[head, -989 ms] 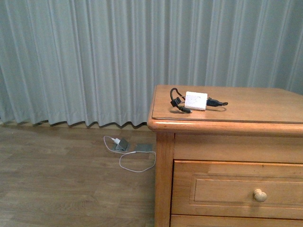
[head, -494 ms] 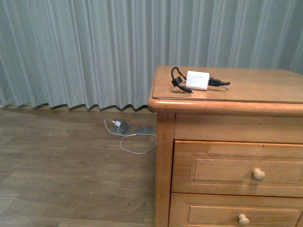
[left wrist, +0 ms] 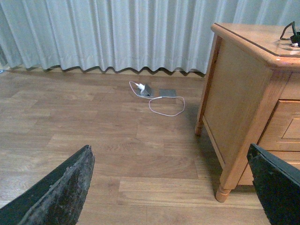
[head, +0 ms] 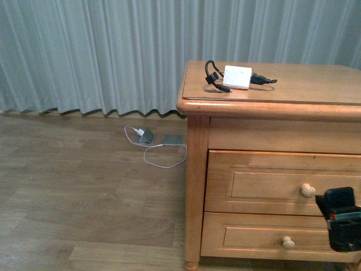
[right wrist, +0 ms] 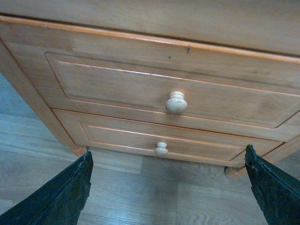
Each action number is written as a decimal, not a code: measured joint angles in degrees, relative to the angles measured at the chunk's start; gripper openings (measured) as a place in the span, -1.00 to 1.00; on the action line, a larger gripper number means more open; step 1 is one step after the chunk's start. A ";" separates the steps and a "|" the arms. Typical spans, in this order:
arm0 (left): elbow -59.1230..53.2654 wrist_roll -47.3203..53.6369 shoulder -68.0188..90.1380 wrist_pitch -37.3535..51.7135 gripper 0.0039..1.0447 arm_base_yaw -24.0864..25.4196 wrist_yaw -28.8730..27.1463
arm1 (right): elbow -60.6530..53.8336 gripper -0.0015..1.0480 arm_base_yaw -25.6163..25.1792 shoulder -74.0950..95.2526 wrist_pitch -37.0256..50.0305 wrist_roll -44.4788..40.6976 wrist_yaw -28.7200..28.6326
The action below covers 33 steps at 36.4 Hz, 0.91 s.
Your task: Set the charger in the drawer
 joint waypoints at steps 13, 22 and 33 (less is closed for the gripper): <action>0.00 0.00 0.00 0.00 0.88 0.02 0.00 | 14.95 0.83 1.66 20.65 3.32 2.89 4.94; 0.00 0.00 0.00 0.00 0.88 0.00 0.00 | 21.59 0.83 0.96 27.10 3.48 2.82 5.92; 0.00 0.00 0.00 0.00 0.88 0.02 0.00 | 24.85 0.83 -0.24 30.71 3.39 2.21 6.56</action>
